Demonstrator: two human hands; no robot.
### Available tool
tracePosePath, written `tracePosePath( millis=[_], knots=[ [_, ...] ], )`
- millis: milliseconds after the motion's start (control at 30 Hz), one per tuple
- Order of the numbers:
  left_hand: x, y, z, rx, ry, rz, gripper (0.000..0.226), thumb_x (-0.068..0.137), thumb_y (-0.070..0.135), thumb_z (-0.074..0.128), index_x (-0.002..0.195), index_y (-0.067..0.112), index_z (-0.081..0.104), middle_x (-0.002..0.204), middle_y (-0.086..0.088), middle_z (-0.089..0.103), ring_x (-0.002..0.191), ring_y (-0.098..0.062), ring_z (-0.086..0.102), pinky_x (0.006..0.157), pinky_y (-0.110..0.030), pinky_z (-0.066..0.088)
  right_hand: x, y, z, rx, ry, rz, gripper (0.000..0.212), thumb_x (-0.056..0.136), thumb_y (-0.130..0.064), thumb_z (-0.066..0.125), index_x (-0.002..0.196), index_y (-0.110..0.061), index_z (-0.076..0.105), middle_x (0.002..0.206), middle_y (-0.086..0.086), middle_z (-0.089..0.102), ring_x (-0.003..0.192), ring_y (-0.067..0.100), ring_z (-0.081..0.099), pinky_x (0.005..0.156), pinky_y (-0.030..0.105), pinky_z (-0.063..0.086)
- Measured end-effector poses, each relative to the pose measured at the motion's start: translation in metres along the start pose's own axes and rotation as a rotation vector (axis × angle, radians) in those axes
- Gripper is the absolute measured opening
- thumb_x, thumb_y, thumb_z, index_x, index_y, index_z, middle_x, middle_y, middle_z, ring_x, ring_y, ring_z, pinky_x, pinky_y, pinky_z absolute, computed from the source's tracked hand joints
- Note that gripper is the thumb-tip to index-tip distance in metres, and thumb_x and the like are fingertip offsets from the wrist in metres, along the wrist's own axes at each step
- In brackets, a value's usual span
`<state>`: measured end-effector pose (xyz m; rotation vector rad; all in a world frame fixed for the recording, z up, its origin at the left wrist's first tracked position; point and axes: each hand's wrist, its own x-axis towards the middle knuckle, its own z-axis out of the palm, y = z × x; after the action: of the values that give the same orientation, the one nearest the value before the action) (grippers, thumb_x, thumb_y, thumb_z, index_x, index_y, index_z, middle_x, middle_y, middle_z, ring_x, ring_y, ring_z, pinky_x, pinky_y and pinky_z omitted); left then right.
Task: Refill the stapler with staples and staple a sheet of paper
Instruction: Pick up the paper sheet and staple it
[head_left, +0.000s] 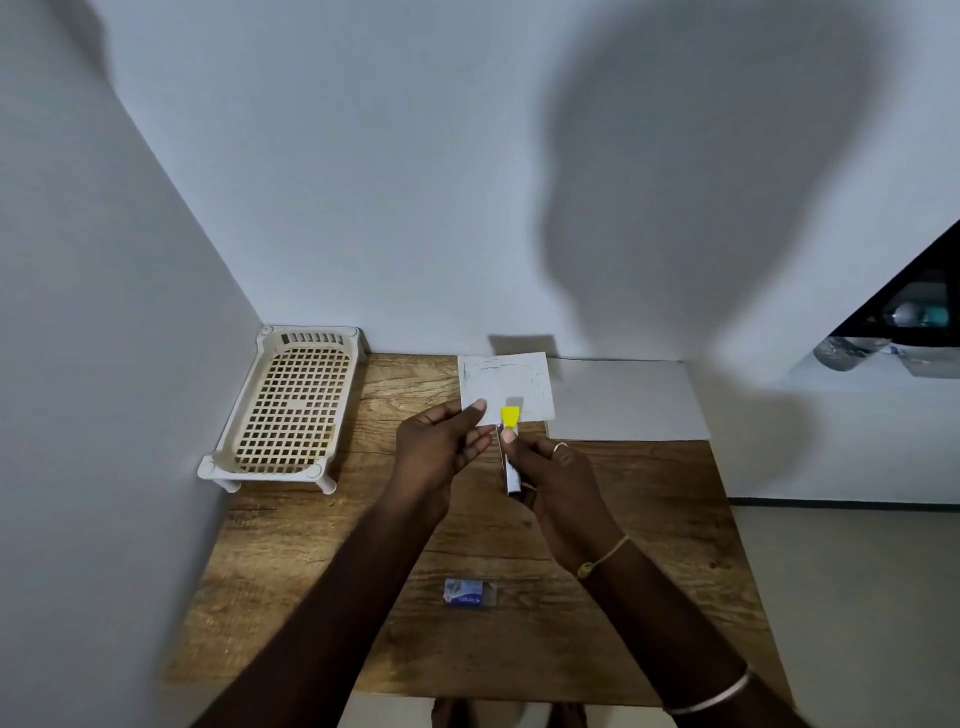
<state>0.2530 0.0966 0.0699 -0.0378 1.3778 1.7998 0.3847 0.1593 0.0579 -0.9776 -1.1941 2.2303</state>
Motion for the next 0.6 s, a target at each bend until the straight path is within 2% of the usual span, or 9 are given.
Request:
tracePosePath(
  millis=[100, 200, 333, 467, 600],
  knots=[
    [0.001, 0.002, 0.0, -0.007, 0.002, -0.033, 0.025, 0.087, 0.005, 0.079, 0.109, -0.005, 0.07, 0.106, -0.024, 0.077, 0.098, -0.035, 0.076, 0.088, -0.039, 0.063, 0.001, 0.0, 0.0, 0.017, 0.008, -0.008, 0.045, 0.078, -0.04, 0.083, 0.108, -0.008, 0.078, 0.096, 0.015, 0.078, 0.082, 0.024, 0.075, 0.073, 0.036, 0.06],
    [0.002, 0.002, 0.0, -0.02, -0.003, -0.083, 0.029, 0.087, 0.001, 0.077, 0.113, -0.008, 0.068, 0.109, -0.025, 0.076, 0.1, -0.037, 0.076, 0.092, -0.042, 0.061, 0.003, 0.002, -0.001, 0.039, -0.001, -0.002, 0.048, 0.074, -0.042, 0.086, 0.105, -0.007, 0.079, 0.092, 0.014, 0.078, 0.078, 0.022, 0.075, 0.071, 0.034, 0.059],
    [0.002, 0.001, 0.001, -0.036, -0.006, -0.106, 0.031, 0.086, 0.0, 0.077, 0.114, -0.009, 0.068, 0.102, -0.024, 0.077, 0.097, -0.037, 0.076, 0.086, -0.039, 0.063, 0.007, 0.004, -0.003, 0.02, 0.009, -0.011, 0.056, 0.063, -0.048, 0.091, 0.099, -0.006, 0.08, 0.084, 0.01, 0.078, 0.071, 0.019, 0.073, 0.066, 0.03, 0.058],
    [0.001, -0.002, 0.004, -0.057, -0.001, -0.121, 0.028, 0.085, 0.001, 0.077, 0.112, -0.006, 0.068, 0.099, -0.023, 0.078, 0.092, -0.033, 0.078, 0.082, -0.039, 0.064, 0.012, 0.006, -0.005, -0.014, 0.019, -0.019, 0.061, 0.059, -0.052, 0.092, 0.099, -0.007, 0.08, 0.088, 0.015, 0.078, 0.077, 0.024, 0.074, 0.075, 0.039, 0.06],
    [0.001, -0.005, 0.005, -0.044, -0.011, -0.128, 0.024, 0.087, 0.003, 0.077, 0.11, -0.001, 0.07, 0.104, -0.022, 0.078, 0.094, -0.031, 0.078, 0.082, -0.037, 0.064, 0.014, 0.008, -0.005, -0.023, 0.024, -0.027, 0.063, 0.059, -0.054, 0.092, 0.1, -0.008, 0.08, 0.092, 0.017, 0.078, 0.08, 0.024, 0.075, 0.073, 0.035, 0.059]
  ],
)
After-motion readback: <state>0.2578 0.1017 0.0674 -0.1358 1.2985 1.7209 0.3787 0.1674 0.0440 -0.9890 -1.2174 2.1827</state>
